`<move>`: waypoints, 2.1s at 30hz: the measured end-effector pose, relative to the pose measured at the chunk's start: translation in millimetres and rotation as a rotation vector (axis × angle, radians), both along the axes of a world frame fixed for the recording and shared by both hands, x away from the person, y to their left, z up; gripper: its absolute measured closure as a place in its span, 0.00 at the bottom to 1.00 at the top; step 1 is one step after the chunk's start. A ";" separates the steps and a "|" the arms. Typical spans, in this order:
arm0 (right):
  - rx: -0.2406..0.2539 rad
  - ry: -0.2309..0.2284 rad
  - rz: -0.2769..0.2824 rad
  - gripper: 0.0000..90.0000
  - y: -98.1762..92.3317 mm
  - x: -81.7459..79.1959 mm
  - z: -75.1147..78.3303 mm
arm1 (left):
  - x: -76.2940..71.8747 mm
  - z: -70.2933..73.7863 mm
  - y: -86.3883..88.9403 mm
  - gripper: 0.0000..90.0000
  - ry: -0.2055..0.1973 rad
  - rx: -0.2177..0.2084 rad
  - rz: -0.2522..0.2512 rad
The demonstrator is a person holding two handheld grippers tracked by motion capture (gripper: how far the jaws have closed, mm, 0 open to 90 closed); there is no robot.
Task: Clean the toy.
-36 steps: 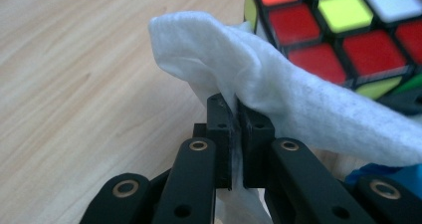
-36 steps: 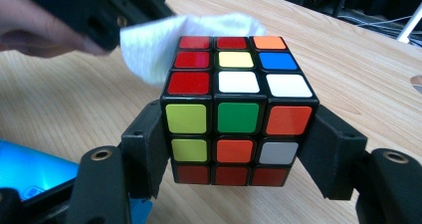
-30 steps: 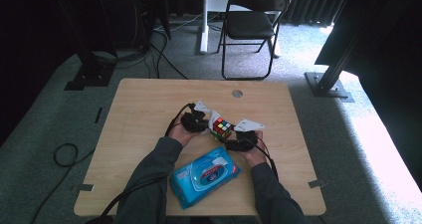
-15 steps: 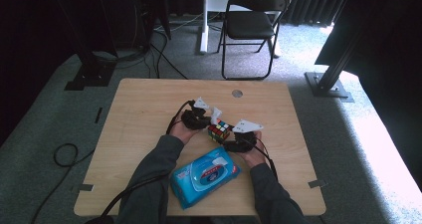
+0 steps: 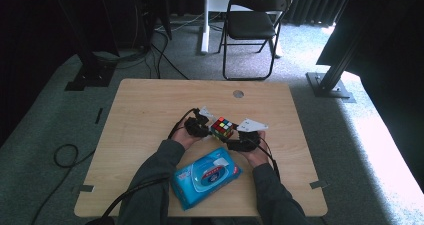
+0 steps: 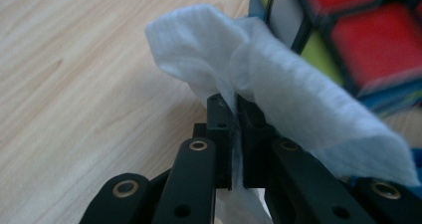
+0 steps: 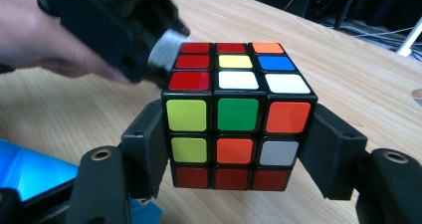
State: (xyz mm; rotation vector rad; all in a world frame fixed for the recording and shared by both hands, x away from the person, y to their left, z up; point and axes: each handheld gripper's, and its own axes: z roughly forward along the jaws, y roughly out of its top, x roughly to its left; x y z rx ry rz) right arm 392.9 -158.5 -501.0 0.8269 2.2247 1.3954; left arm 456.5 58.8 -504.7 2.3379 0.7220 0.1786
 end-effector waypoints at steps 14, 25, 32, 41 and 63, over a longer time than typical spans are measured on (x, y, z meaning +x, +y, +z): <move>0.030 -0.008 -0.057 0.38 -11.3 2.1 4.5 | -1.1 -4.0 10.5 0.95 0.002 -0.001 0.022; 0.041 -0.011 -0.063 0.38 -11.8 3.2 6.3 | -4.8 -6.0 7.2 0.95 0.004 0.007 0.000; 0.040 -0.022 -0.061 0.38 -7.3 5.9 13.6 | -6.7 -7.9 5.0 0.95 0.005 0.003 -0.008; 0.043 -0.021 -0.059 0.38 -2.3 7.3 12.2 | -9.1 -2.4 4.1 0.95 -0.007 -0.033 -0.021; 0.069 -0.016 -0.089 0.38 -0.6 11.1 11.2 | -17.7 12.6 -6.7 0.95 -0.048 -0.082 -0.105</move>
